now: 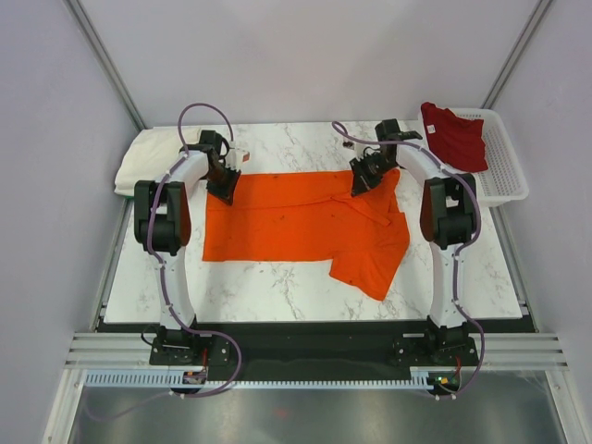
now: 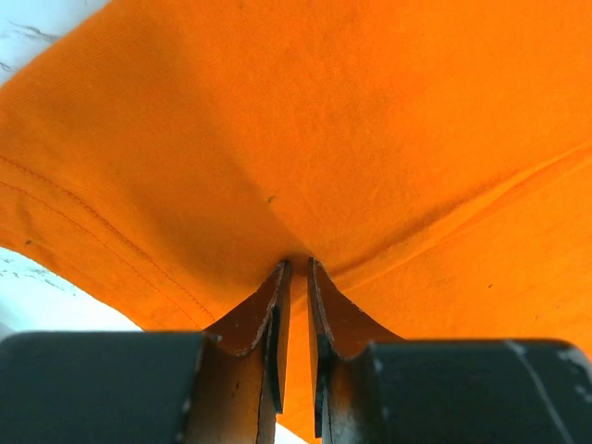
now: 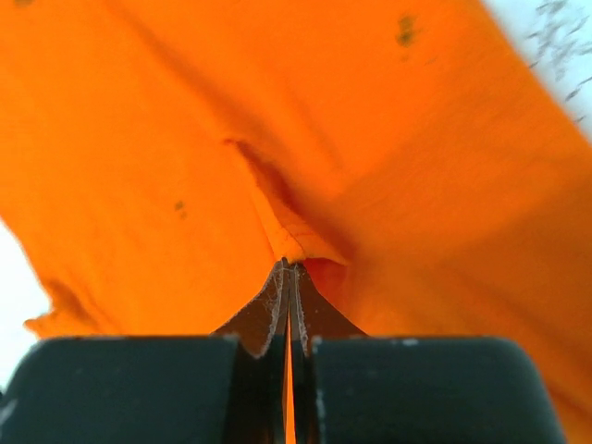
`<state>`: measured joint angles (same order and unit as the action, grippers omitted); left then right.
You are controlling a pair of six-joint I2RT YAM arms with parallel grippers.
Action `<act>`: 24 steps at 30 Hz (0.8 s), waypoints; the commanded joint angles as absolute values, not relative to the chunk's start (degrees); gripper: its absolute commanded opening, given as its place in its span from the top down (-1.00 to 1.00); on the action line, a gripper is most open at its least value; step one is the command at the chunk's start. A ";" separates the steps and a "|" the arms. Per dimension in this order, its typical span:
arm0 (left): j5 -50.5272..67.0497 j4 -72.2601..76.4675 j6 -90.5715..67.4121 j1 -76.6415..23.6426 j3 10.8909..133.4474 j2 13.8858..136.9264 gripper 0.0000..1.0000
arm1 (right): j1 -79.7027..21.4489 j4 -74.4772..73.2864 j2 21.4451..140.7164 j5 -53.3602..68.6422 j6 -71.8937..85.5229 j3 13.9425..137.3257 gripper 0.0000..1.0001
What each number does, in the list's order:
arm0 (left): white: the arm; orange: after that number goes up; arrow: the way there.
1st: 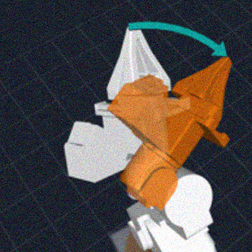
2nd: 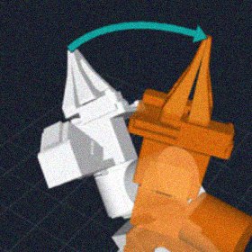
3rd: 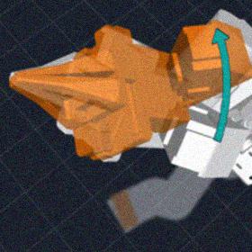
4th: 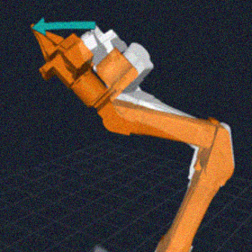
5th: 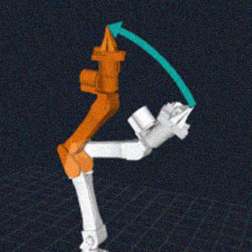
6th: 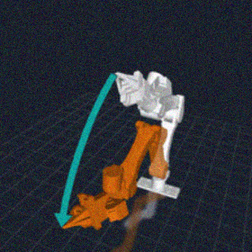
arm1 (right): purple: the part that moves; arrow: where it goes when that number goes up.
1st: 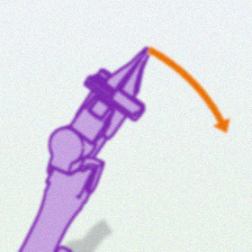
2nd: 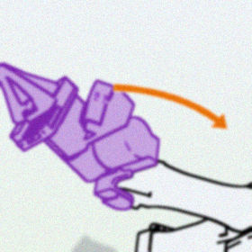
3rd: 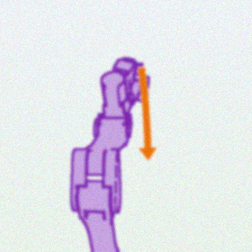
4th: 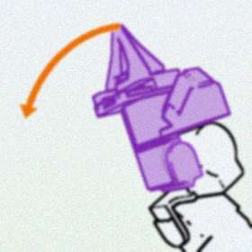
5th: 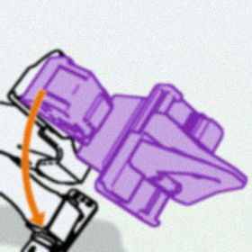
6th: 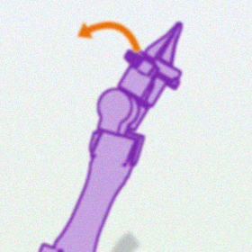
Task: Fold and stack the t-shirts
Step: Smooth out the T-shirt at the center of the board.
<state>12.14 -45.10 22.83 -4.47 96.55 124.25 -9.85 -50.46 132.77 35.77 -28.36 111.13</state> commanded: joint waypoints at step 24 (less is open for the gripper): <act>9.76 -43.77 24.96 -1.76 103.27 125.32 0.61 | -7.75 -45.88 120.75 33.31 -21.97 101.85 0.32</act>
